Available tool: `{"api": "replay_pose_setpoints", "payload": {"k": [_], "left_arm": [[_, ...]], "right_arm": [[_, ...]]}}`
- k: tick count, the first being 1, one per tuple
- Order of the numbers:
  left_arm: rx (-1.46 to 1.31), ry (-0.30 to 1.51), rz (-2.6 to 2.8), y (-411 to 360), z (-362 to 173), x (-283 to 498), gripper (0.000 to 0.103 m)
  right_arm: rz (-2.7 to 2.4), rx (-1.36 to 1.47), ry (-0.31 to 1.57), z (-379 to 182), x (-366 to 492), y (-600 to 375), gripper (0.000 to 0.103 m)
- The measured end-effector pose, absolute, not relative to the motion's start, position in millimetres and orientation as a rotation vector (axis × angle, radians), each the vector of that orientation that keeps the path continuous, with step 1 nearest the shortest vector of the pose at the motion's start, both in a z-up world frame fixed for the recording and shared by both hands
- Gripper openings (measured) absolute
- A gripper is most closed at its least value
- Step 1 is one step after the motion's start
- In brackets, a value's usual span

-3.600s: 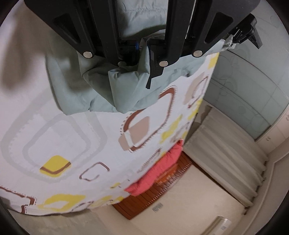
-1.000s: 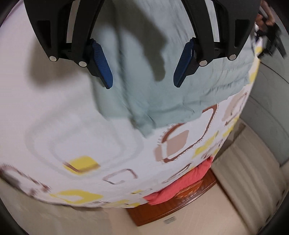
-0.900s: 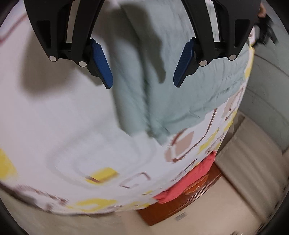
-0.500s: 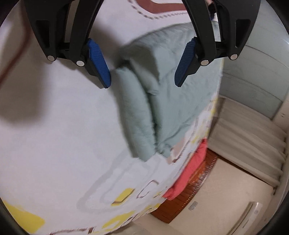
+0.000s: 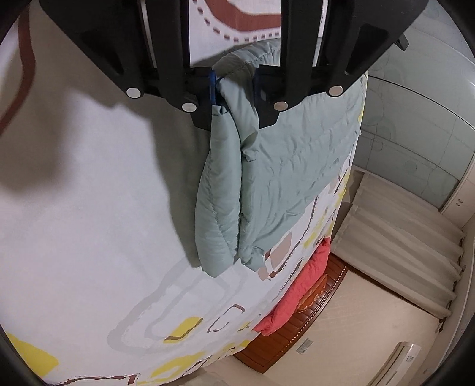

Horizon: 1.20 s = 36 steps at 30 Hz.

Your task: Fold large clothes

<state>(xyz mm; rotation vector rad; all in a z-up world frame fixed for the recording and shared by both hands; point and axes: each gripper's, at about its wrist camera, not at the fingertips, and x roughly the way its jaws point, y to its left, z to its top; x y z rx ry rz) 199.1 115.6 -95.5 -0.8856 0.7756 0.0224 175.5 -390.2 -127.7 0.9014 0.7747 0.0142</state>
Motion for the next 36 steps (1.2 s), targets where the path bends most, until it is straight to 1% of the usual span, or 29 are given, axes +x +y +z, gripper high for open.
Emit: {"api": "replay_pose_setpoints", "payload": {"k": [6,16,18,19,20,22,23,25,26,28,31,36], "left_arm": [[-0.864,0.794,0.018,118,-91,170,0.011],[-0.862,0.817,0.016,130,-97,116,0.011],[-0.864,0.826,0.017,132,-100,113,0.012],[-0.865,0.830,0.018,132,-101,113,0.014],[-0.863,0.833,0.022,134,-101,111,0.015],[-0.847,0.836,0.041,135,-98,108,0.020],[-0.838,0.832,0.049,137,-97,106,0.022],[-0.807,0.828,0.074,140,-93,99,0.032],[-0.792,0.825,0.084,142,-92,96,0.034],[-0.772,0.822,0.101,147,-91,88,0.042],[-0.761,0.831,0.118,157,-94,79,0.046],[-0.708,0.842,0.166,167,-92,68,0.047]], "right_arm": [[0.033,0.909,0.797,-127,150,-392,0.017],[0.061,0.905,0.836,-131,131,-391,0.017],[0.067,0.907,0.844,-135,128,-390,0.019],[0.069,0.914,0.845,-136,127,-391,0.022],[0.070,0.931,0.846,-137,126,-392,0.023],[0.063,0.941,0.850,-137,123,-395,0.028],[0.057,0.935,0.852,-136,121,-396,0.028],[0.046,0.919,0.849,-133,115,-399,0.034],[0.037,0.909,0.847,-132,112,-402,0.035],[0.018,0.896,0.842,-130,106,-407,0.043],[-0.004,0.880,0.845,-130,96,-412,0.044],[-0.041,0.831,0.848,-123,84,-418,0.044]]}}
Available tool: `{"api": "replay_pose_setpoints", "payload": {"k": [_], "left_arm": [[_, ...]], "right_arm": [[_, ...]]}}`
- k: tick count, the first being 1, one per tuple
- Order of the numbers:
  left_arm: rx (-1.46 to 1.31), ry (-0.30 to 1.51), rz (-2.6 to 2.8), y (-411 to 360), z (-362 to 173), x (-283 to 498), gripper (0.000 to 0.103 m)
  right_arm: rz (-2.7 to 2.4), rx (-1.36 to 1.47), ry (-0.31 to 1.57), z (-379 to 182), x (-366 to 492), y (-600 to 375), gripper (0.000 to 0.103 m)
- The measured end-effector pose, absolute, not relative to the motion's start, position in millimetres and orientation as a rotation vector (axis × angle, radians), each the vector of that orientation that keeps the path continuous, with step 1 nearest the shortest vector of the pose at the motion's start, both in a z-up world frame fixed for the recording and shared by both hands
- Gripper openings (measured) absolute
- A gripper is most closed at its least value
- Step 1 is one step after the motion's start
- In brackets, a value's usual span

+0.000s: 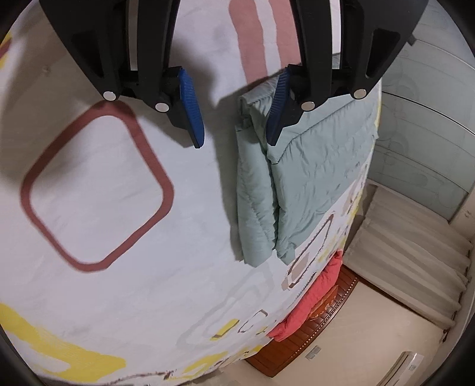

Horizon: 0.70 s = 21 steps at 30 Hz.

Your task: Fold large clothes

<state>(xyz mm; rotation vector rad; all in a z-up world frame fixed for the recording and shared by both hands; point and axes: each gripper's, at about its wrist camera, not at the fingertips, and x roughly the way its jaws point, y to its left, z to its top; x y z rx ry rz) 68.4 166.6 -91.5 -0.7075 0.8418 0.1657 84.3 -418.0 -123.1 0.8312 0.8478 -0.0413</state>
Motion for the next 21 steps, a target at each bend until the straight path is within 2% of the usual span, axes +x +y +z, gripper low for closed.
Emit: {"api": "replay_pose_setpoints", "payload": {"k": [6,14,21], "left_arm": [[-0.432,0.806,0.281,155,-64,59,0.047],[-0.054,0.734,0.236,81,-34,64,0.047],[0.026,0.736,0.140,17,-25,115,0.047]], "right_arm": [[-0.113,0.622,0.837,-93,74,-400,0.044],[-0.073,0.288,0.859,-69,89,-323,0.044],[0.019,0.119,0.839,-50,126,-253,0.044]]}}
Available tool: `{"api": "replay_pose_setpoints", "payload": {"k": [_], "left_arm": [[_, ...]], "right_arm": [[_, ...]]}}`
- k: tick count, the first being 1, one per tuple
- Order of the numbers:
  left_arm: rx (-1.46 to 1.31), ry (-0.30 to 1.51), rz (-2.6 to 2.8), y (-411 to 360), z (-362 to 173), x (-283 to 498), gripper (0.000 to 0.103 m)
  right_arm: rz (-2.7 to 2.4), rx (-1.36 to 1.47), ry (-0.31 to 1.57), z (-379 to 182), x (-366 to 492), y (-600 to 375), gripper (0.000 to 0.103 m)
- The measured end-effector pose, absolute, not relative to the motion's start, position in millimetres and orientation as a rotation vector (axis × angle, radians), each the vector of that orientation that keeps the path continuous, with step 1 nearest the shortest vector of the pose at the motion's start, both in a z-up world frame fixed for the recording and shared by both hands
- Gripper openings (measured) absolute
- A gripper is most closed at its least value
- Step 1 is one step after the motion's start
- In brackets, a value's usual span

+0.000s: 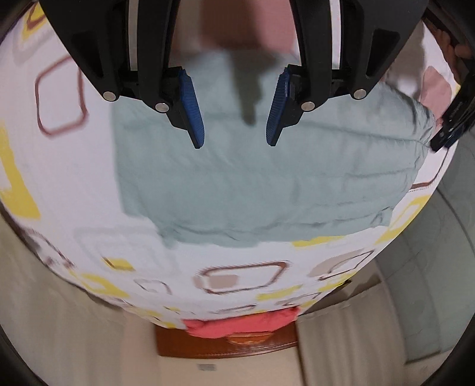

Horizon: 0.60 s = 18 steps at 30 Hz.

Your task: Fold large clothes

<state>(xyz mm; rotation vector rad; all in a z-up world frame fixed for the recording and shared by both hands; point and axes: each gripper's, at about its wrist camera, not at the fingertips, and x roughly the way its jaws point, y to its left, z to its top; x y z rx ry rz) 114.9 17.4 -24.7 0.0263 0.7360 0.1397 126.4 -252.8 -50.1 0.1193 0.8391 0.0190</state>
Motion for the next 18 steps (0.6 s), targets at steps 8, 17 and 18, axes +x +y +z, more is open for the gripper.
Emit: {"api": "replay_pose_setpoints", "payload": {"k": [8,17,18], "left_arm": [[0.097,0.740,0.154,-32,-36,178,0.047],[0.122,0.824,0.191,-33,-82,203,0.047],[0.121,0.830,0.187,-33,-84,205,0.047]], "right_arm": [[0.043,0.020,0.806,-39,174,-192,0.044],[0.024,-0.025,0.894,-95,202,-167,0.044],[0.023,-0.024,0.900,-100,203,-166,0.044]]}}
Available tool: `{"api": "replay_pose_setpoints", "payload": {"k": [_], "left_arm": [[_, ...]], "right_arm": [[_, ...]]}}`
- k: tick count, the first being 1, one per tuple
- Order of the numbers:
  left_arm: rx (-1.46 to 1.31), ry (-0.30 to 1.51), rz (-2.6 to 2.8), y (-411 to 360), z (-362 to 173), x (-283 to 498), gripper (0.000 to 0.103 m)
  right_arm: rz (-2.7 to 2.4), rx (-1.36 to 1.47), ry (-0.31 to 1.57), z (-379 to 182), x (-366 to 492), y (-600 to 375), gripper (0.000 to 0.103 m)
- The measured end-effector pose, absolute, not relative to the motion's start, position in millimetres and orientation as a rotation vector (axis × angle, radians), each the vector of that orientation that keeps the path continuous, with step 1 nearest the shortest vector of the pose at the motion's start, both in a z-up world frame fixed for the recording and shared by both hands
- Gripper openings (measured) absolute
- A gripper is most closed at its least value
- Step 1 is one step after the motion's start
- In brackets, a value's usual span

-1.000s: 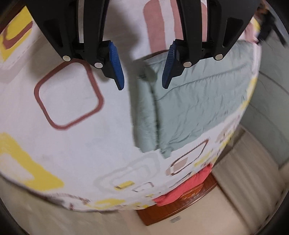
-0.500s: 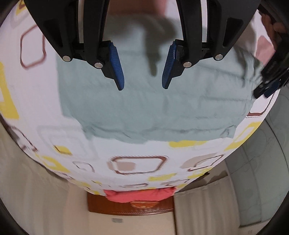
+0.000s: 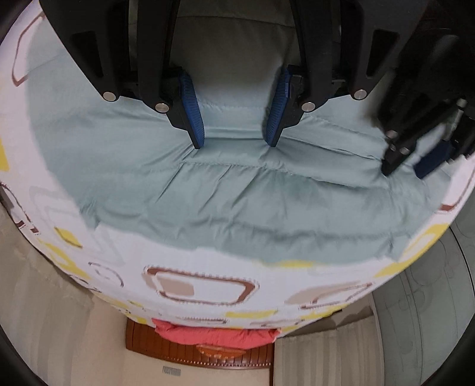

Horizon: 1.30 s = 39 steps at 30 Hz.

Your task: Fold large clothes

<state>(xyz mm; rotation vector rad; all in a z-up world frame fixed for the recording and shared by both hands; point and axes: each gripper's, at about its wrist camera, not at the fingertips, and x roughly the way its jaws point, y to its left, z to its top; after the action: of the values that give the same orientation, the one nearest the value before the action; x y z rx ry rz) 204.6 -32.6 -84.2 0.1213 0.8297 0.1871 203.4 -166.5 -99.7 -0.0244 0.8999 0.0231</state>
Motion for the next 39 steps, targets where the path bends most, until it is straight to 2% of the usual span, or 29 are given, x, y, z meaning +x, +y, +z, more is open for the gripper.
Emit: {"api": "replay_pose_setpoints", "payload": {"k": [17,20,22,25,30,39], "left_arm": [[0.070,0.861,0.147,-25,-88,207,0.048],[0.011,0.864,0.140,-11,-77,202,0.052],[-0.036,0.851,0.163,6,-68,200,0.062],[-0.209,0.833,0.203,47,-58,192,0.067],[-0.607,0.800,0.197,110,-71,169,0.068],[-0.878,0.782,0.182,147,-98,148,0.070]], "right_arm": [[0.017,-0.029,0.887,-111,204,-164,0.044],[0.020,-0.026,0.883,-110,202,-165,0.044],[0.020,-0.024,0.881,-110,202,-165,0.044],[0.020,-0.027,0.879,-110,201,-164,0.044],[0.020,-0.027,0.877,-110,201,-165,0.045],[0.020,-0.029,0.876,-110,202,-165,0.045]]}}
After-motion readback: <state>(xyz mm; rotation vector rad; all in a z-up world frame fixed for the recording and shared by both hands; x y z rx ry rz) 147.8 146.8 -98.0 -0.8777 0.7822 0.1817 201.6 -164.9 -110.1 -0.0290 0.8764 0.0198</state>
